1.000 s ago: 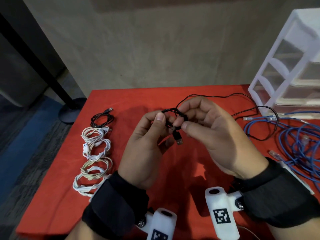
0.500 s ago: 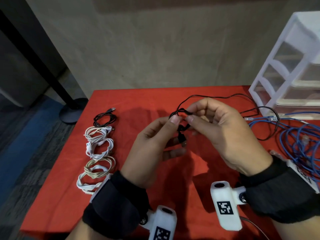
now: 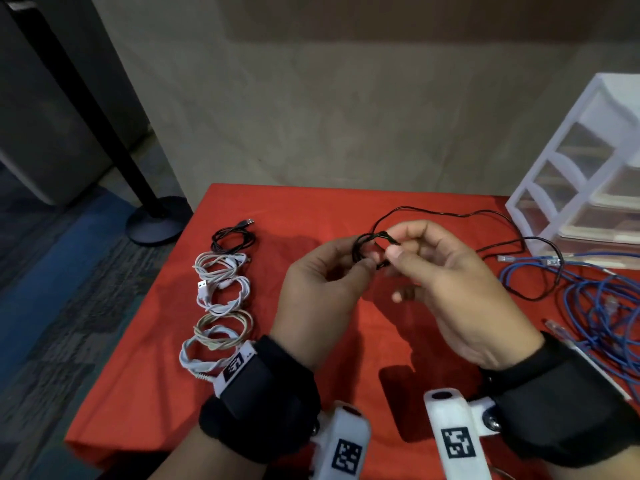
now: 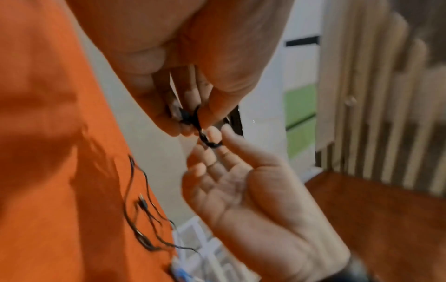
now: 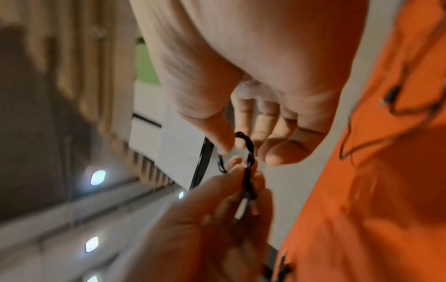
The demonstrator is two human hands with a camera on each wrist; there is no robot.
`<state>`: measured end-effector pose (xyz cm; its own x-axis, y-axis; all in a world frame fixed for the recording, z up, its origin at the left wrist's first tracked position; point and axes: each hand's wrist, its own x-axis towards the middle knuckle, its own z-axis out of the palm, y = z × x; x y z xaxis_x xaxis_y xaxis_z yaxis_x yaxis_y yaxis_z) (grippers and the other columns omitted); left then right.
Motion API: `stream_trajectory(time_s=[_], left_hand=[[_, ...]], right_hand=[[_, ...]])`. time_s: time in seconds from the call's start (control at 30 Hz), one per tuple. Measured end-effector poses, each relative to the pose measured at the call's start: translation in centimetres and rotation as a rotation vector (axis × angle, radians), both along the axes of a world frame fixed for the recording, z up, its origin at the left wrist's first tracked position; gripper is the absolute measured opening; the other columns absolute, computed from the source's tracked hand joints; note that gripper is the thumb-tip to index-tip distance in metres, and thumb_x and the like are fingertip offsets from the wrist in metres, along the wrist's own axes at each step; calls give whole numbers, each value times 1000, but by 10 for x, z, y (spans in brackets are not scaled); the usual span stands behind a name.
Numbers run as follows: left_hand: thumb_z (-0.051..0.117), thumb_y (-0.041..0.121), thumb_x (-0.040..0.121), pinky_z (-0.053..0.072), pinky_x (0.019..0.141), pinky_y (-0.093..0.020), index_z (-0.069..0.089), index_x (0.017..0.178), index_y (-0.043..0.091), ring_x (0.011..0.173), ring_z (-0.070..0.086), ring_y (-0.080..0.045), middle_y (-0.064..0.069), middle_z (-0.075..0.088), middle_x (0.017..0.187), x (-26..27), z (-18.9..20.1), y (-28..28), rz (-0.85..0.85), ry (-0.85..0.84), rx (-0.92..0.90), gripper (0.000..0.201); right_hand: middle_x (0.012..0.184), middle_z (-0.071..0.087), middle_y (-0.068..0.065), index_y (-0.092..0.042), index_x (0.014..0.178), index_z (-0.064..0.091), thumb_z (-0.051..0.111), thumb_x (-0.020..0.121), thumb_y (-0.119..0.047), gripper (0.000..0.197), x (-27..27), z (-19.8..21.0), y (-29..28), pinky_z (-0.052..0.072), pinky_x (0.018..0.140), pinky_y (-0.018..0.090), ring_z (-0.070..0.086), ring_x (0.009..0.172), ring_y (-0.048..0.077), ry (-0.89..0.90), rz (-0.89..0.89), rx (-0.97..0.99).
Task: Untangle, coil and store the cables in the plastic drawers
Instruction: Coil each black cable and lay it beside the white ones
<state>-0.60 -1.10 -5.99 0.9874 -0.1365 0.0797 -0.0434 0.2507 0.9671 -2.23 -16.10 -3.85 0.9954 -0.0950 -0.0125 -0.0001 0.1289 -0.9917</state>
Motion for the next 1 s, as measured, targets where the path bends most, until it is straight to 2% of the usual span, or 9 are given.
stream_trajectory(time_s=[0.1, 0.2, 0.33, 0.6, 0.67, 0.73, 0.8, 0.9, 1.0], left_hand=[[74, 1, 87, 52, 86, -29, 72, 111, 22, 86, 67, -9, -6, 79, 94, 1, 1, 10, 27, -102, 82, 32], [67, -7, 89, 51, 89, -32, 68, 119, 19, 91, 66, -14, -6, 77, 98, 2, 9, 23, -44, -46, -93, 40], [62, -9, 88, 57, 89, -27, 61, 131, 12, 100, 70, -17, -12, 73, 113, 4, 16, 40, -156, 62, -432, 48], [54, -9, 92, 57, 93, -31, 52, 142, 11, 113, 66, -22, -16, 64, 129, 6, 17, 78, -158, 38, -527, 54], [58, -3, 93, 55, 100, -38, 55, 140, 12, 113, 65, -25, -17, 64, 130, 11, 15, 87, -105, 87, -467, 49], [64, 9, 95, 51, 101, -40, 62, 130, 17, 101, 67, -19, -10, 69, 117, 17, 12, 96, 13, 171, -349, 36], [65, 17, 96, 48, 98, -36, 67, 120, 21, 95, 69, -12, 0, 70, 108, 24, 10, 104, 162, 241, -257, 24], [56, 15, 101, 46, 92, -32, 67, 110, 20, 109, 70, -16, -1, 71, 109, 35, 10, 125, 354, 297, -268, 15], [56, 15, 100, 48, 82, -32, 67, 103, 19, 101, 71, -16, -2, 72, 101, 45, 7, 143, 411, 283, -242, 13]], right_hand=[[78, 63, 4, -20, 89, 75, 73, 86, -24, 5, 0, 4, 7, 47, 54, 27, 54, 72, 17, -96, 3, -185], [87, 73, 6, -11, 87, 73, 67, 91, -20, 11, 5, 15, 15, 41, 52, 25, 54, 65, 14, 1, 43, -19], [83, 71, 4, -13, 85, 74, 62, 96, -21, 18, 13, 32, 35, 45, 50, 19, 51, 60, 10, 157, 137, 218], [88, 70, 3, -14, 91, 73, 64, 96, -26, 16, 28, 52, 66, 47, 55, 21, 54, 61, 8, 214, 273, 145], [92, 68, 8, -12, 92, 72, 61, 98, -22, 16, 35, 52, 74, 42, 56, 25, 55, 66, 10, 161, 292, -16], [91, 65, 8, -10, 97, 71, 58, 101, -16, 15, 47, 53, 85, 39, 56, 26, 55, 68, 11, 142, 323, -149], [86, 66, 5, -9, 99, 72, 56, 101, -12, 16, 65, 53, 93, 39, 54, 25, 54, 67, 10, 152, 330, -224], [86, 68, 1, -10, 102, 74, 61, 99, -14, 14, 101, 49, 106, 40, 54, 23, 54, 68, 9, 134, 288, -330], [95, 71, 2, -13, 106, 76, 66, 97, -18, 14, 143, 37, 124, 42, 52, 20, 55, 71, 7, 55, 229, -460]])
